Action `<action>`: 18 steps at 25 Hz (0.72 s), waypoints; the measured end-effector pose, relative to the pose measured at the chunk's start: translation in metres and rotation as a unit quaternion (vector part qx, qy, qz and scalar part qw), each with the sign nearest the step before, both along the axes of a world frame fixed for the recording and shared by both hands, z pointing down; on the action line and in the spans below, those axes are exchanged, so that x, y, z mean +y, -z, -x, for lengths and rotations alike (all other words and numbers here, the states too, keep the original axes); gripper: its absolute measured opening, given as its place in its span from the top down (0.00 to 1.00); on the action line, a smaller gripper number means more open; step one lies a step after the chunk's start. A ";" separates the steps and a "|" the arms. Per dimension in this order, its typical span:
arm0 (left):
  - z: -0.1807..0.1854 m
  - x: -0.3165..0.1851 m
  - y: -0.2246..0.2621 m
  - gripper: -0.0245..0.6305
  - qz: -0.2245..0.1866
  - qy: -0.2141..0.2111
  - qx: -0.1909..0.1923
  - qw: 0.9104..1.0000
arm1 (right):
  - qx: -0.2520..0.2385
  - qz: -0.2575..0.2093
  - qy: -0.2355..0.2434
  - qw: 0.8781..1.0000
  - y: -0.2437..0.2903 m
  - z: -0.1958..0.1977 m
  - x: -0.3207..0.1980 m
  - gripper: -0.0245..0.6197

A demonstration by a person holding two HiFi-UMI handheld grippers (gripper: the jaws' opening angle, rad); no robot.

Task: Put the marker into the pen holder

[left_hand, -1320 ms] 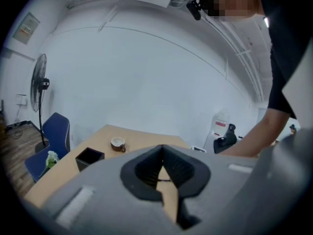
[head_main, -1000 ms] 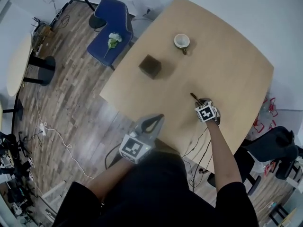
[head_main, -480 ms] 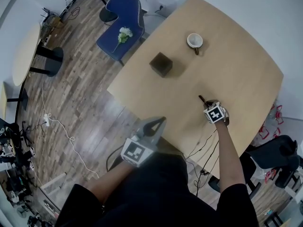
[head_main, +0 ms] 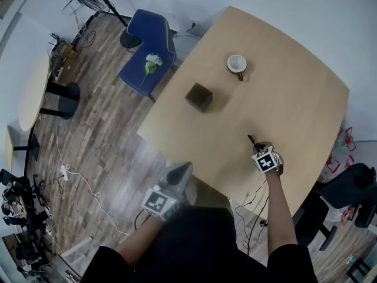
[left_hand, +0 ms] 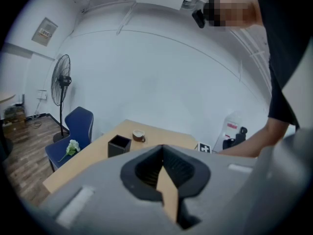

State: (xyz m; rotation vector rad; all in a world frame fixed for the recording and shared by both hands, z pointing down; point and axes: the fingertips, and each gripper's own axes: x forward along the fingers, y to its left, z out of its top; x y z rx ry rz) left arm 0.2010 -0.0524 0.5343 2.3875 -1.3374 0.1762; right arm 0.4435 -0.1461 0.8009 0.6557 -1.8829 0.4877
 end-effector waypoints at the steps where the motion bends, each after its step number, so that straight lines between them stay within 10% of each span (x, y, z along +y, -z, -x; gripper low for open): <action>1: 0.001 -0.004 0.007 0.96 -0.003 -0.003 0.005 1.000 | -0.008 0.004 -0.005 1.000 0.004 0.004 0.012 0.89; 12: 0.067 -0.047 0.029 0.96 -0.042 -0.057 0.032 0.997 | -0.018 -0.039 -0.081 0.996 0.050 0.079 0.063 0.89; 18: 0.131 -0.060 0.043 0.96 -0.044 -0.110 0.044 0.992 | -0.123 -0.102 -0.206 0.965 0.117 0.162 0.041 0.89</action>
